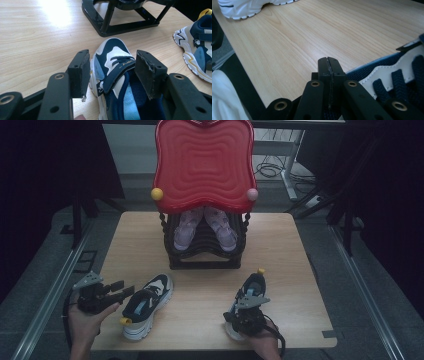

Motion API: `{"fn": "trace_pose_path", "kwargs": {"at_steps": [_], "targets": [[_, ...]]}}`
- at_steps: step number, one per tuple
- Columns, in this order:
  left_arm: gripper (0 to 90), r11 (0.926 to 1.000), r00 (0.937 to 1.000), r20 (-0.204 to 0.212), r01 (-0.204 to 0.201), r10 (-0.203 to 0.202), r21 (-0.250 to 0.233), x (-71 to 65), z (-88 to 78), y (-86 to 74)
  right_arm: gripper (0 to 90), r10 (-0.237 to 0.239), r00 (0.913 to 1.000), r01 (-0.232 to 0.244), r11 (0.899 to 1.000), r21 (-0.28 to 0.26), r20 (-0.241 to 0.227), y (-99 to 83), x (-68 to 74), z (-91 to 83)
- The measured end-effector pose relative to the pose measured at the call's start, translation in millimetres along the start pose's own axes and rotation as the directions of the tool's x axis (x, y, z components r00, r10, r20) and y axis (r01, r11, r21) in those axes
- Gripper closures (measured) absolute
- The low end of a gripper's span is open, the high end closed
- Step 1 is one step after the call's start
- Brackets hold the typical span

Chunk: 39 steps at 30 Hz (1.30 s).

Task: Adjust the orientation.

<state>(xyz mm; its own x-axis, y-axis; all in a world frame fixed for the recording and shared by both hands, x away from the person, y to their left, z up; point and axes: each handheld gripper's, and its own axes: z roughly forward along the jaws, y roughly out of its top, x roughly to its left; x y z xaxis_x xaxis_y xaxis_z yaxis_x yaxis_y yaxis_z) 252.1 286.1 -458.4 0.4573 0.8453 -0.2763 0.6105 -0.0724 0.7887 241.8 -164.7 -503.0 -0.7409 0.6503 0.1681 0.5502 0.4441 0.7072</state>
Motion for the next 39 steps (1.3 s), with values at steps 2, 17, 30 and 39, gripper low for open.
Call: {"fn": "trace_pose_path", "kwargs": {"at_steps": [2,17,30,39], "targets": [[46.2,1.0000,1.0000,0.001,0.002,-0.002,0.003,0.2,0.8,-0.2,89.3,-0.001,1.0000,0.001,1.000,0.002,0.000,-1.5,0.3,-2.0],[46.1,0.9999,1.0000,0.007,-0.005,0.005,0.016,0.9,3.2,-0.4,89.3,0.014,0.9996,-0.014,1.000,0.004,0.026,-15.4,-6.3,-22.8],[46.1,0.9996,1.0000,0.009,-0.003,0.003,0.028,1.0,6.1,-1.4,89.3,0.044,0.9975,-0.044,0.999,0.002,0.055,-32.1,-17.6,-44.7],[46.0,0.9997,1.0000,0.007,-0.003,0.003,0.026,1.3,5.5,-1.5,89.3,0.059,0.9953,-0.060,0.998,0.005,0.077,-41.8,-31.3,-59.5]]}}
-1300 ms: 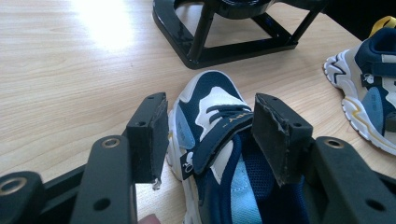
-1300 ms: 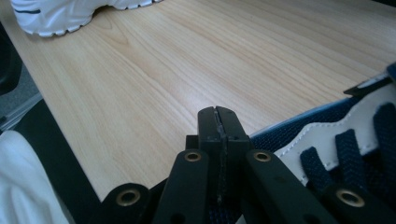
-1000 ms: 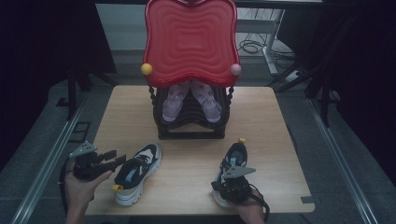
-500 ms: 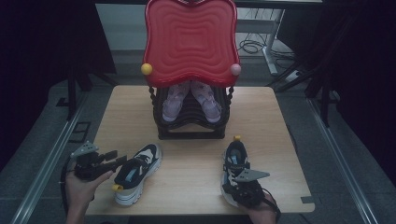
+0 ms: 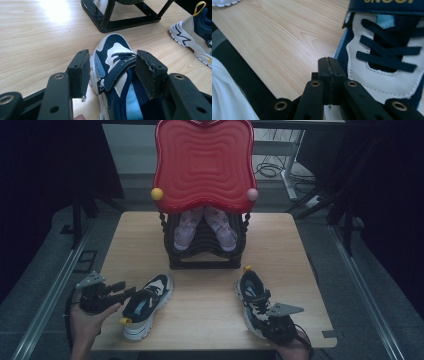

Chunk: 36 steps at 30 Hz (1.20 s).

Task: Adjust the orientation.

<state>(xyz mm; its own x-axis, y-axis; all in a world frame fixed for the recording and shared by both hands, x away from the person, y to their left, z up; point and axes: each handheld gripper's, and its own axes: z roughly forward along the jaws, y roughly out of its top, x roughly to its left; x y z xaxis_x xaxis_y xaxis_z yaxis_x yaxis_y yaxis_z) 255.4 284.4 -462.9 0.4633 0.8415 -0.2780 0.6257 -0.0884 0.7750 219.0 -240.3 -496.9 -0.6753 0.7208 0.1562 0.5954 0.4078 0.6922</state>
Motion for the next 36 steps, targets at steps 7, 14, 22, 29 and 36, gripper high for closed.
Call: {"fn": "trace_pose_path", "kwargs": {"at_steps": [7,14,22,29,36], "targets": [[46.0,1.0000,1.0000,-0.002,0.000,0.000,0.003,0.7,0.2,-0.2,89.4,0.019,0.9998,-0.019,1.000,0.004,0.009,-3.7,-13.2,-7.1],[46.0,1.0000,1.0000,-0.003,0.001,-0.001,0.000,0.7,-0.9,-0.2,89.4,0.037,0.9992,-0.037,0.999,0.001,0.013,-7.2,-24.5,-12.5],[46.0,1.0000,1.0000,-0.004,0.000,0.000,0.000,0.7,-1.3,-0.1,89.4,0.048,0.9980,-0.047,0.999,-0.008,0.042,-10.4,-35.8,-18.4],[46.0,1.0000,1.0000,-0.004,-0.002,0.002,-0.001,0.3,-1.6,0.1,89.4,0.062,0.9961,-0.061,0.998,-0.014,0.063,-13.0,-46.1,-21.8],[46.0,1.0000,1.0000,-0.005,-0.002,0.002,0.000,0.1,-1.0,0.2,89.4,0.062,0.9961,-0.060,0.998,-0.021,0.063,-14.6,-52.5,-26.1]]}}
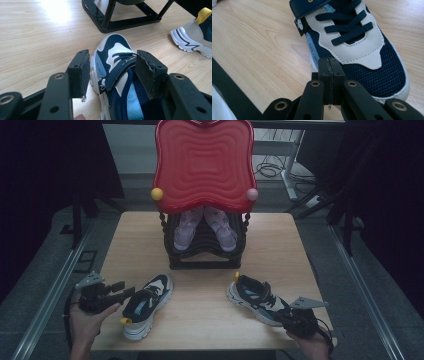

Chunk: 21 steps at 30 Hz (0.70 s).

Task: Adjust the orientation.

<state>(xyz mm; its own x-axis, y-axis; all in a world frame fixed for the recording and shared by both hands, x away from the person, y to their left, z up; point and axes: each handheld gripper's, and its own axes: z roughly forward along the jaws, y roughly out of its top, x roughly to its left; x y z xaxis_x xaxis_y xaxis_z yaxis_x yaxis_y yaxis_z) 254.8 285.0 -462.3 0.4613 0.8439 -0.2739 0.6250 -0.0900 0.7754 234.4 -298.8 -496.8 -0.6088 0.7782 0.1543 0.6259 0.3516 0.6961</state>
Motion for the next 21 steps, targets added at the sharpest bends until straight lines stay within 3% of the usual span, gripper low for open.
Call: {"fn": "trace_pose_path", "kwargs": {"at_steps": [4,9,12,21], "targets": [[46.1,1.0000,1.0000,-0.001,0.000,0.000,0.000,0.0,0.2,-0.2,89.4,-0.026,0.9988,0.026,1.000,0.001,-0.042,1.0,7.7,-0.6],[46.0,1.0000,1.0000,0.000,-0.001,0.001,-0.001,0.3,-0.7,-0.2,89.4,-0.055,0.9968,0.057,0.998,0.037,-0.059,1.1,14.6,7.0],[46.1,1.0000,1.0000,-0.003,0.000,-0.001,-0.003,1.1,-1.4,-0.1,89.4,-0.047,0.9988,0.048,0.997,0.062,-0.016,-2.0,8.4,11.2],[46.0,1.0000,1.0000,-0.006,0.005,-0.005,-0.005,2.8,-2.8,-0.4,89.5,-0.016,0.9998,0.016,0.999,0.045,-0.007,-3.7,-8.2,7.7]]}}
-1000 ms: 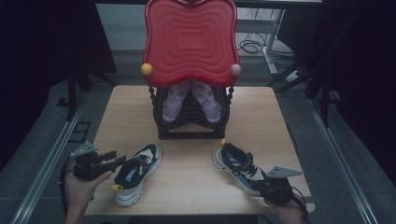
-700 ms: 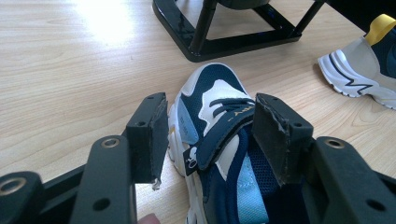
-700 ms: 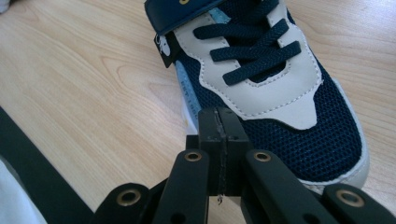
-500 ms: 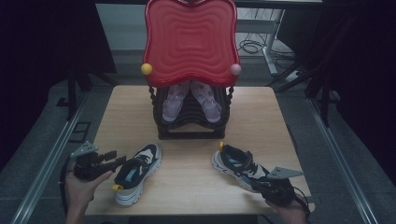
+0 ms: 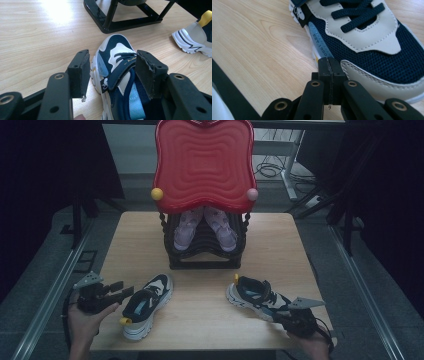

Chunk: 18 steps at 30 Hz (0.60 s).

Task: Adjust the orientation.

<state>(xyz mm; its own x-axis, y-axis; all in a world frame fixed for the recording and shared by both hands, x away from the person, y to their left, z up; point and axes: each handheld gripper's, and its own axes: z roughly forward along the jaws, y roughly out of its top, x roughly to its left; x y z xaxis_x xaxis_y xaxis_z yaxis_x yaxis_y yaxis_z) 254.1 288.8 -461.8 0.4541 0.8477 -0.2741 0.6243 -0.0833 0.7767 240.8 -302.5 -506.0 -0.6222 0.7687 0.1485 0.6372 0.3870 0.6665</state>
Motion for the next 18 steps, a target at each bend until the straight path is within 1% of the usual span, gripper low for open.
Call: {"fn": "trace_pose_path", "kwargs": {"at_steps": [6,7,12,18], "targets": [[46.1,1.0000,1.0000,0.001,0.000,0.000,0.001,0.4,0.8,-0.1,89.4,0.021,0.9996,-0.021,1.000,-0.006,0.021,1.6,-11.0,-0.5],[46.1,1.0000,1.0000,0.001,0.000,0.000,0.002,0.6,1.0,-0.1,89.4,0.021,0.9993,-0.021,1.000,-0.005,0.030,2.5,-12.9,-0.4],[46.0,1.0000,1.0000,-0.001,0.001,-0.001,0.003,1.7,0.7,-0.2,89.4,0.035,0.9986,-0.035,0.999,-0.010,0.040,7.0,-22.2,2.2],[46.0,1.0000,1.0000,-0.004,0.001,-0.001,-0.001,2.9,-1.0,-0.1,89.4,0.041,0.9983,-0.041,0.999,-0.010,0.042,7.7,-22.8,2.5]]}}
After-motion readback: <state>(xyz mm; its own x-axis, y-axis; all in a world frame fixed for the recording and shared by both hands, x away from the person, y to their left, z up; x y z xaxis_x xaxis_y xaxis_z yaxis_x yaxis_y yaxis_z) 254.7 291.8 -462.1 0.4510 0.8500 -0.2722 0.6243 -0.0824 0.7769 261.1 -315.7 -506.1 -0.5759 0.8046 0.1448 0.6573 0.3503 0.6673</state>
